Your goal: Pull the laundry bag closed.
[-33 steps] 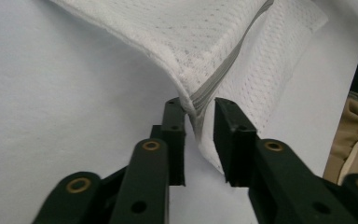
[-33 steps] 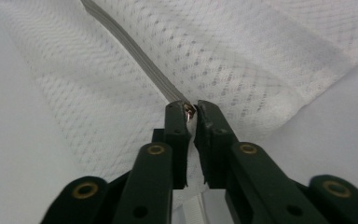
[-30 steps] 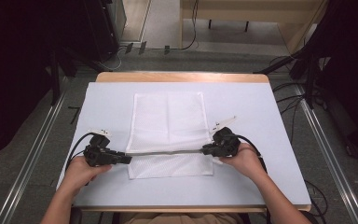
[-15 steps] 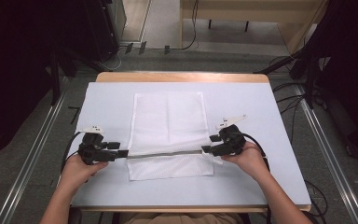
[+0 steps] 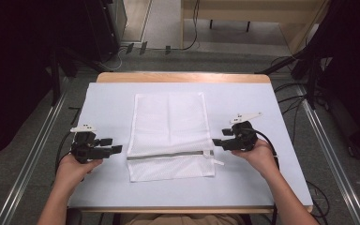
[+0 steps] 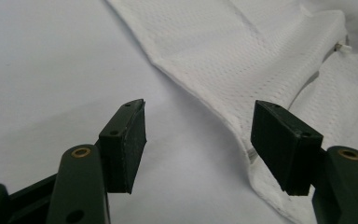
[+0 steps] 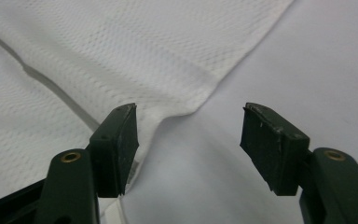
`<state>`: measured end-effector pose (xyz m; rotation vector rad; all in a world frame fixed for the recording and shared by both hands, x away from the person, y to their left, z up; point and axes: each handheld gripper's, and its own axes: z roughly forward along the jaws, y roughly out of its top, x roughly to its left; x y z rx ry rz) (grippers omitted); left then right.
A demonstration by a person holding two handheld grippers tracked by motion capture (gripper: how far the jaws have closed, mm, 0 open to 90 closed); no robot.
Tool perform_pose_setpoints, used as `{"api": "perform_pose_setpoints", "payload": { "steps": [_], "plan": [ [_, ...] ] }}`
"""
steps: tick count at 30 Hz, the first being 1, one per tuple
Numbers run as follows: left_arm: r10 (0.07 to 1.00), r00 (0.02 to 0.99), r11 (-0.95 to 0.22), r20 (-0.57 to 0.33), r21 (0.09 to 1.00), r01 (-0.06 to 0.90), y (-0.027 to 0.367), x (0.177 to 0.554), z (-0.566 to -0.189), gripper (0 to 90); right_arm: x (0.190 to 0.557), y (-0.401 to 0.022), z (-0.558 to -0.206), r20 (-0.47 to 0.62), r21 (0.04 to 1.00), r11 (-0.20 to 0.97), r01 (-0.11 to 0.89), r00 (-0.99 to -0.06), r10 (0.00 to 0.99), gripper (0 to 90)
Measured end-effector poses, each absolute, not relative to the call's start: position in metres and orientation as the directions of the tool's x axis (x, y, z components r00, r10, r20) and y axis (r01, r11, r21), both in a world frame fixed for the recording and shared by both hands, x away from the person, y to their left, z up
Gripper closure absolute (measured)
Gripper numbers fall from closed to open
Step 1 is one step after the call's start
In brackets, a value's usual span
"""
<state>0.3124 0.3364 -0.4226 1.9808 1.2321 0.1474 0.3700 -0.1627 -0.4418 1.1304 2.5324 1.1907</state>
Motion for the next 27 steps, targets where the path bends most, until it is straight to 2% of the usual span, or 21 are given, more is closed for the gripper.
{"api": "perform_pose_setpoints", "payload": {
  "steps": [8,16,27],
  "plan": [
    [0.824,0.502,-0.204,-0.261,0.69,0.694,0.35,0.312,-0.421,36.1,0.375,-0.181,-0.443,0.166,0.729,0.371,0.576,-0.674,0.72,34.8],
    [0.837,0.468,-0.151,-0.284,0.702,0.696,0.364,0.313,-0.421,36.1,0.379,-0.198,-0.445,0.162,0.742,0.326,0.586,-0.629,0.761,33.7],
    [0.858,0.442,-0.152,-0.261,0.694,0.704,0.369,0.316,-0.426,35.0,0.383,-0.209,-0.448,0.164,0.742,0.293,0.602,-0.587,0.793,30.7]
  ]
}}
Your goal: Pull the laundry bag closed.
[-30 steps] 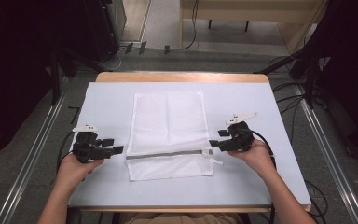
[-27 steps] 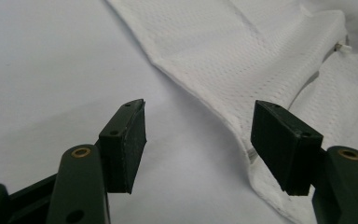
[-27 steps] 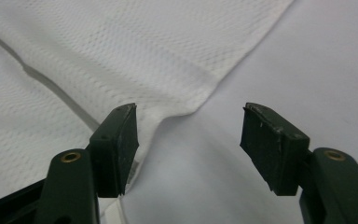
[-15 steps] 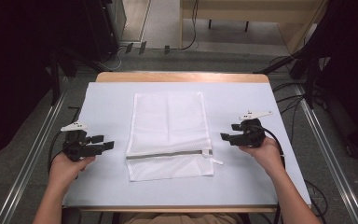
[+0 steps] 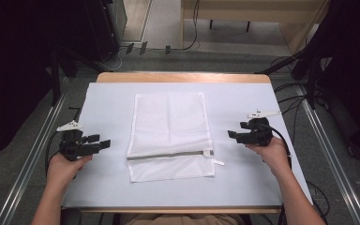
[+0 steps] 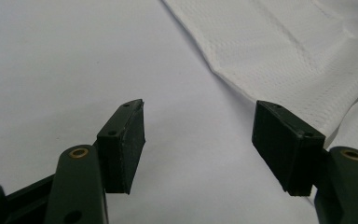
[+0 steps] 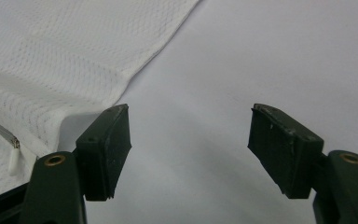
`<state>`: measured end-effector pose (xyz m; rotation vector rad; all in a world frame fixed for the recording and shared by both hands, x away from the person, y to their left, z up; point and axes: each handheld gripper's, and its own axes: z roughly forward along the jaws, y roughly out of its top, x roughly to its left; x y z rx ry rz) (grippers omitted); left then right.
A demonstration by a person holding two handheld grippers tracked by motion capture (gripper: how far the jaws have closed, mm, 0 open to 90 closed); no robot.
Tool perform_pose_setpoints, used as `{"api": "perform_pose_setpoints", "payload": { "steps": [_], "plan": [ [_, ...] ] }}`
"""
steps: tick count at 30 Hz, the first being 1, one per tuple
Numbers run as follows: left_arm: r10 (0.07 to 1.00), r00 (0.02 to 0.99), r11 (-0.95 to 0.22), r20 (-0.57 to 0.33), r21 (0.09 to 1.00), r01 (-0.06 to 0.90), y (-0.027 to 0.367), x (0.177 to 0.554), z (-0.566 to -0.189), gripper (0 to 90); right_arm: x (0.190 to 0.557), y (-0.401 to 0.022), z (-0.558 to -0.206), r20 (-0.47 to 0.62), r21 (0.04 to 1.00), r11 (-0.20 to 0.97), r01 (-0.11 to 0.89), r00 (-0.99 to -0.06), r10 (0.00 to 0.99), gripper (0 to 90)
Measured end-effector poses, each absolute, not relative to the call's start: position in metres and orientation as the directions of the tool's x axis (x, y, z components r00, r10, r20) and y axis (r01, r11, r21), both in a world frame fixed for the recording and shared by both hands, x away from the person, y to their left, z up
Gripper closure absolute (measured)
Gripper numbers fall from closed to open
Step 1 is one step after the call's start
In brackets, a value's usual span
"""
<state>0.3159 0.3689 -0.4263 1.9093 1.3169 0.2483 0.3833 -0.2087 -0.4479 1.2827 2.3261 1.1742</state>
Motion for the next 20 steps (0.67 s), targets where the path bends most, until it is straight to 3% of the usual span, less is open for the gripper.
{"api": "perform_pose_setpoints", "payload": {
  "steps": [20],
  "plan": [
    [0.86,0.444,-0.174,-0.252,0.673,0.719,0.3651,0.318,-0.4298,33.0,0.3842,-0.2035,-0.4528,0.15,0.725,0.328,0.606,-0.603,0.783,30.0]
  ]
}}
